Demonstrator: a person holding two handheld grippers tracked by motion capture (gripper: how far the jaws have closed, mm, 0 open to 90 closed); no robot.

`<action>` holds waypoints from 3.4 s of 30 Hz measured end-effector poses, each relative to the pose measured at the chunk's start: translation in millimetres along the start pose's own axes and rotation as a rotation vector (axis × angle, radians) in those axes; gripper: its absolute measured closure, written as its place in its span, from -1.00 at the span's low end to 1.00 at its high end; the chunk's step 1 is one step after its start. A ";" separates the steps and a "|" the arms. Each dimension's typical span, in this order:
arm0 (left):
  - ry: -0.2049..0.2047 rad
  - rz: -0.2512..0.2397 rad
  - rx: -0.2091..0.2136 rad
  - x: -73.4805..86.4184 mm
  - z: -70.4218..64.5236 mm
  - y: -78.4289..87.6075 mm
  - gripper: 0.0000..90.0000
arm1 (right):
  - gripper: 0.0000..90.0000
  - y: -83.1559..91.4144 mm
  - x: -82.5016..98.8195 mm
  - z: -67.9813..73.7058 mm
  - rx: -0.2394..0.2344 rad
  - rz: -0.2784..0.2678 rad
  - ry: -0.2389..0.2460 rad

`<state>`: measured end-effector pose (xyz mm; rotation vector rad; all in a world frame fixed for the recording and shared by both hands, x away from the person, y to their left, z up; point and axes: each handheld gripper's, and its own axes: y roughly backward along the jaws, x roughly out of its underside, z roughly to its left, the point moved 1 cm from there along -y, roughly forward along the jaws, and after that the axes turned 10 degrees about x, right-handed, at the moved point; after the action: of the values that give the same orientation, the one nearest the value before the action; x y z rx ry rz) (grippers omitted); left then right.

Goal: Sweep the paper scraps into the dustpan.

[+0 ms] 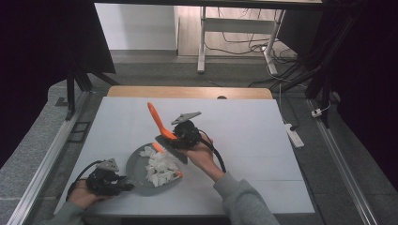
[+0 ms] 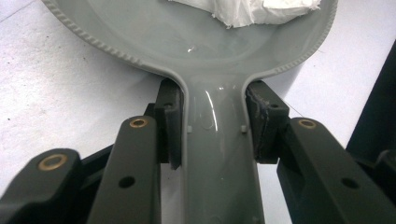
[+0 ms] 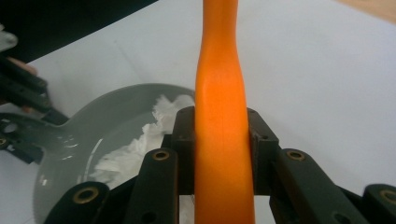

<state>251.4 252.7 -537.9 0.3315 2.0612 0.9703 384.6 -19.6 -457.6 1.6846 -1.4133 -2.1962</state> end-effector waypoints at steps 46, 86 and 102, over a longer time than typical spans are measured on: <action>-0.001 -0.001 -0.004 0.1 -0.6 -0.2 0.36 | 0.57 -25.0 1.6 36.1 -0.090 0.046 0.069; -0.004 -0.010 0.001 1.1 -0.6 -0.6 0.36 | 0.57 -45.7 0.7 38.1 -0.077 0.051 -0.032; -0.003 -0.019 0.002 1.4 -1.0 -0.5 0.36 | 0.57 -3.9 -8.8 14.1 -0.046 -0.075 -0.091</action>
<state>249.8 252.5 -538.7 0.3133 2.0590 0.9562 379.1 -4.0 -453.6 1.6699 -1.3284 -2.3544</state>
